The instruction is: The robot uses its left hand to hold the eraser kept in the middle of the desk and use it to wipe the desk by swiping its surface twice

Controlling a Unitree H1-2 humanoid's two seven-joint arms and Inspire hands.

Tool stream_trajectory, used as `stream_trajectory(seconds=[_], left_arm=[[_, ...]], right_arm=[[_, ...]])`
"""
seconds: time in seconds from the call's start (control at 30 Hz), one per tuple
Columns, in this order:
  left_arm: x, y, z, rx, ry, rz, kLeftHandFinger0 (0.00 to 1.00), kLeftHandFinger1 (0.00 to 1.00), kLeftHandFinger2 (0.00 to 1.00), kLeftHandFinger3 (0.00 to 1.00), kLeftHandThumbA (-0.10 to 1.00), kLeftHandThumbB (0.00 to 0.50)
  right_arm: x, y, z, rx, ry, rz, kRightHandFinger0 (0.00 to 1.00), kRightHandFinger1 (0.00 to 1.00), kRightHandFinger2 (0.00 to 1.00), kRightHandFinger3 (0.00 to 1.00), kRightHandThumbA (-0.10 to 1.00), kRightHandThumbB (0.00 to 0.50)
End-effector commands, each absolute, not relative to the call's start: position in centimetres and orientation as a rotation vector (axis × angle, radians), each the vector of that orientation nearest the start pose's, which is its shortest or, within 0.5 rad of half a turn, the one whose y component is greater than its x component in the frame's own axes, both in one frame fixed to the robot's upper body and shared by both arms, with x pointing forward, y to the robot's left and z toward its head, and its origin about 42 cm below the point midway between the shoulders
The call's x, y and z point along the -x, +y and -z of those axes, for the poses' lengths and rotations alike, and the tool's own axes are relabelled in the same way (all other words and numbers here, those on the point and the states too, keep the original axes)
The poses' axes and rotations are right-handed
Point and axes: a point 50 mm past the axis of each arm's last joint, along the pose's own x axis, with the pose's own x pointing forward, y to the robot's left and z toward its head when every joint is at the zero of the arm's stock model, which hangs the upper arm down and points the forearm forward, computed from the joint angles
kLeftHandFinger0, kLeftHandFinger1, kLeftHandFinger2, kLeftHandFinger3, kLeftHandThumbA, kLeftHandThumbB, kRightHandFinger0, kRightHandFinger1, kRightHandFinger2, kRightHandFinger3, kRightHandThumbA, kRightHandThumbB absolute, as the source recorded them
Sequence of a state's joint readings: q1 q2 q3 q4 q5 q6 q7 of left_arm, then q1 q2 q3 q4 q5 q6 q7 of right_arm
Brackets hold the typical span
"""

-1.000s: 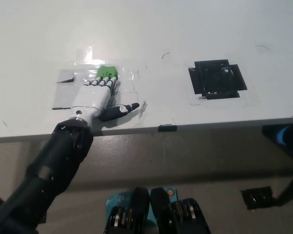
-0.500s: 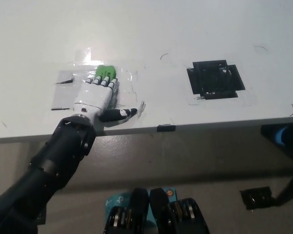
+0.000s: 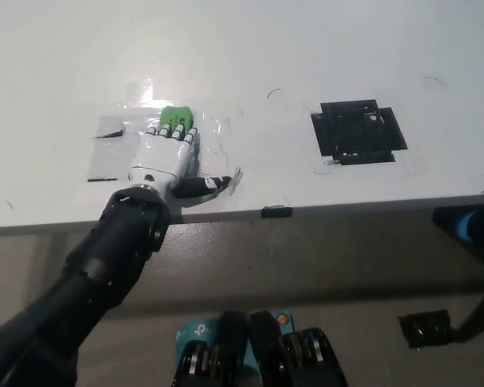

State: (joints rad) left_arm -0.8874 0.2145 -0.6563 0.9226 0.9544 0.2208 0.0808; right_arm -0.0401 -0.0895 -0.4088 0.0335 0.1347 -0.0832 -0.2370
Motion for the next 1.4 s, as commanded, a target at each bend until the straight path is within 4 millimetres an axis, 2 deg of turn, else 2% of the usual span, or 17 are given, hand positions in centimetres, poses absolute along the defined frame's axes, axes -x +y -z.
stream_trajectory(seconds=[0.0, 0.07, 0.1, 0.13, 0.17, 0.23, 0.27, 0.37, 0.47, 0.53, 0.57, 0.63, 0.87, 1.1, 1.13, 1.27, 1.37], left_arm=[[-49.9, 14.7, -12.6, -1.603, 0.142, 0.433, 1.0, 1.0, 1.0, 1.0, 1.0, 0.5], [-49.6, 12.5, -12.4, -1.556, 0.146, 0.454, 1.0, 1.0, 1.0, 1.0, 1.0, 0.5], [-49.6, 12.5, -12.4, -1.552, 0.147, 0.452, 1.0, 1.0, 1.0, 1.0, 1.0, 0.5], [-49.3, 10.9, -12.4, -1.512, 0.13, 0.469, 1.0, 1.0, 1.0, 1.0, 1.0, 0.5], [-49.3, 10.7, -12.4, -1.507, 0.129, 0.47, 1.0, 1.0, 1.0, 1.0, 1.0, 0.5], [-48.8, 8.3, -12.3, -1.487, 0.115, 0.508, 1.0, 1.0, 1.0, 1.0, 1.0, 0.5], [-48.7, 8.0, -12.2, -1.477, 0.114, 0.512, 1.0, 1.0, 1.0, 1.0, 1.0, 0.5], [-47.8, 5.2, -12.3, -1.453, 0.067, 0.556, 1.0, 1.0, 1.0, 1.0, 1.0, 0.5], [-47.3, 3.7, -12.4, -1.437, 0.055, 0.578, 1.0, 1.0, 1.0, 1.0, 1.0, 0.5], [-46.8, 1.5, -12.6, -1.457, 0.008, 0.612, 1.0, 1.0, 1.0, 1.0, 1.0, 0.5], [-46.8, 1.6, -12.6, -1.455, 0.009, 0.61, 1.0, 1.0, 1.0, 1.0, 1.0, 0.5], [-46.3, 0.3, -12.7, -1.467, -0.003, 0.646, 1.0, 1.0, 1.0, 1.0, 1.0, 0.5], [-44.1, -3.7, -11.9, -1.616, -0.085, 0.747, 1.0, 1.0, 1.0, 1.0, 1.0, 0.5], [-43.5, -4.3, -10.7, -1.725, -0.069, 0.785, 1.0, 1.0, 1.0, 1.0, 1.0, 0.5], [-43.9, -3.6, -10.6, -1.743, -0.066, 0.776, 1.0, 1.0, 1.0, 1.0, 1.0, 0.5], [-44.6, -2.4, -10.5, -1.764, -0.048, 0.766, 1.0, 1.0, 1.0, 1.0, 1.0, 0.5], [-45.3, -0.3, -10.4, -1.759, -0.026, 0.737, 1.0, 1.0, 1.0, 1.0, 1.0, 0.5]], right_arm=[[-27.9, -35.8, -13.8, -0.04, -0.224, 0.597, 1.0, 1.0, 1.0, 1.0, 1.0, 0.281], [-28.1, -35.7, -13.8, -0.03, -0.233, 0.59, 1.0, 1.0, 1.0, 1.0, 1.0, 0.264], [-28.2, -35.6, -13.9, -0.028, -0.234, 0.586, 1.0, 1.0, 1.0, 1.0, 1.0, 0.263], [-28.3, -35.5, -14.0, -0.028, -0.226, 0.597, 1.0, 1.0, 1.0, 1.0, 1.0, 0.26], [-28.3, -35.5, -14.0, -0.027, -0.225, 0.598, 1.0, 1.0, 1.0, 1.0, 1.0, 0.259], [-28.3, -35.2, -14.2, -0.025, -0.231, 0.58, 1.0, 1.0, 1.0, 1.0, 1.0, 0.229], [-28.4, -35.1, -14.2, -0.02, -0.232, 0.579, 1.0, 1.0, 1.0, 1.0, 1.0, 0.233], [-28.4, -34.8, -14.2, -0.034, -0.236, 0.56, 1.0, 1.0, 1.0, 1.0, 1.0, 0.248], [-28.6, -34.7, -14.3, -0.023, -0.243, 0.555, 1.0, 1.0, 1.0, 1.0, 1.0, 0.226], [-28.7, -34.6, -14.4, -0.02, -0.241, 0.558, 1.0, 1.0, 1.0, 1.0, 1.0, 0.228], [-28.8, -34.5, -14.4, -0.018, -0.242, 0.554, 1.0, 1.0, 1.0, 1.0, 1.0, 0.228], [-28.8, -34.5, -14.4, -0.014, -0.242, 0.564, 1.0, 1.0, 1.0, 1.0, 1.0, 0.25], [-29.3, -34.1, -14.4, -0.047, -0.274, 0.592, 1.0, 1.0, 1.0, 1.0, 1.0, 0.201], [-29.2, -33.7, -14.4, -0.054, -0.294, 0.617, 1.0, 1.0, 1.0, 1.0, 1.0, 0.179], [-29.1, -33.8, -14.5, -0.054, -0.3, 0.621, 1.0, 1.0, 1.0, 1.0, 1.0, 0.192], [-28.9, -33.9, -14.5, -0.064, -0.311, 0.613, 1.0, 1.0, 1.0, 1.0, 1.0, 0.173], [-28.7, -33.8, -14.3, -0.062, -0.299, 0.632, 1.0, 1.0, 1.0, 1.0, 1.0, 0.185]])
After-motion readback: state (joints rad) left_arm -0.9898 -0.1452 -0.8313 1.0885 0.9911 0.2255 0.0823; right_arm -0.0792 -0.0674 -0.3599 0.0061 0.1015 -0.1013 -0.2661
